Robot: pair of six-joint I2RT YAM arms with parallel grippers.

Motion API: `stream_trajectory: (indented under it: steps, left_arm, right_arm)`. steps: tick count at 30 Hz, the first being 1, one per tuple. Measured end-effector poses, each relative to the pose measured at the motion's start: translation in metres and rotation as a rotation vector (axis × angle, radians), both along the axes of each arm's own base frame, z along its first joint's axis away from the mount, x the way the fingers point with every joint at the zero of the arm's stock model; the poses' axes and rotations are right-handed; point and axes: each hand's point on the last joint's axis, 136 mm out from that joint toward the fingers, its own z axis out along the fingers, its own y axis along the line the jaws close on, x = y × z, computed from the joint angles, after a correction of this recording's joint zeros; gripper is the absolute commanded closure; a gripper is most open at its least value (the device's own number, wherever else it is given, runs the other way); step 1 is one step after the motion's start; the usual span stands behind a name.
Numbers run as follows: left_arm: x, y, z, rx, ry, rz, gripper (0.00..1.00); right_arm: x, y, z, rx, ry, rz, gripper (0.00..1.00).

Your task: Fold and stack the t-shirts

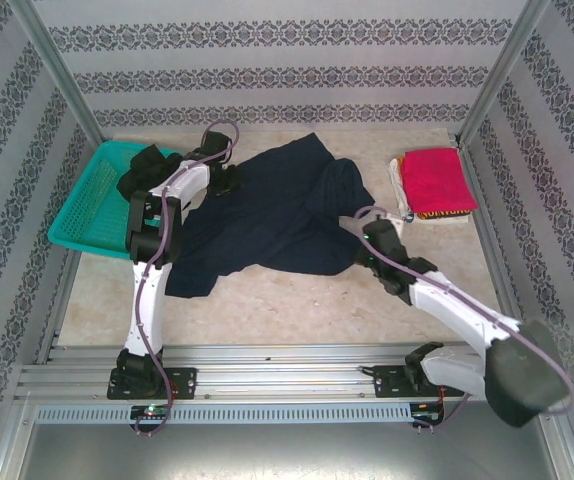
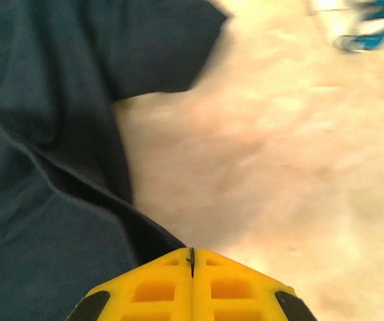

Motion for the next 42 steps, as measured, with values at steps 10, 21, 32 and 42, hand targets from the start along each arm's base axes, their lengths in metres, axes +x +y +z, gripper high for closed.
stream_trajectory:
  steps: [10, 21, 32, 42]
  left_arm:
    - [0.000, 0.000, 0.000, -0.009, 0.002, 0.009, 0.72]
    - [-0.005, -0.001, 0.005, 0.000, -0.003, -0.002, 0.42]
    - [-0.064, 0.002, 0.071, 0.026, -0.070, 0.006, 0.00]
    - [-0.130, 0.015, 0.096, -0.047, -0.130, 0.105, 0.20]
  right_arm:
    - [-0.034, -0.063, -0.023, 0.186, 0.023, -0.303, 1.00]
    - [-0.049, -0.075, -0.045, 0.190, 0.101, -0.335, 0.56]
    - [-0.011, -0.009, -0.011, 0.081, 0.054, 0.018, 0.43]
    - [0.055, 0.097, -0.012, 0.102, 0.077, 0.275, 0.44]
